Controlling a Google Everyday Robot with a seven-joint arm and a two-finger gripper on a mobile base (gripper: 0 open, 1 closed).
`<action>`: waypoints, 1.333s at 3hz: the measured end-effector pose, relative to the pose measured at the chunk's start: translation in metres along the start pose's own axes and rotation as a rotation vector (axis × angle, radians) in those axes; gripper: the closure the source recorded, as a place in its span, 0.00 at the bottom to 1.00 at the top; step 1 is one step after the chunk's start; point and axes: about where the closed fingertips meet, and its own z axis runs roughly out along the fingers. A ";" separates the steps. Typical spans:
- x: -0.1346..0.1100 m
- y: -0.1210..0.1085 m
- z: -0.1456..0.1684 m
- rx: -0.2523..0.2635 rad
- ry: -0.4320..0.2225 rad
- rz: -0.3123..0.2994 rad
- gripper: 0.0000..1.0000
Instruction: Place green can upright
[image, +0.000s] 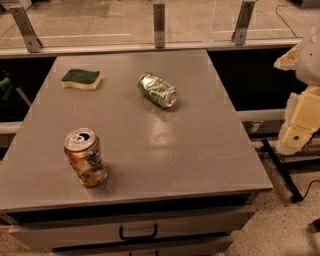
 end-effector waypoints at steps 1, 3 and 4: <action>-0.005 -0.005 -0.001 0.013 -0.015 -0.010 0.00; -0.089 -0.064 0.036 0.058 -0.194 -0.059 0.00; -0.156 -0.089 0.047 0.074 -0.309 -0.069 0.00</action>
Offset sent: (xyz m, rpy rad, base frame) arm 0.0974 0.0660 -0.0026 0.1708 -0.1167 0.1059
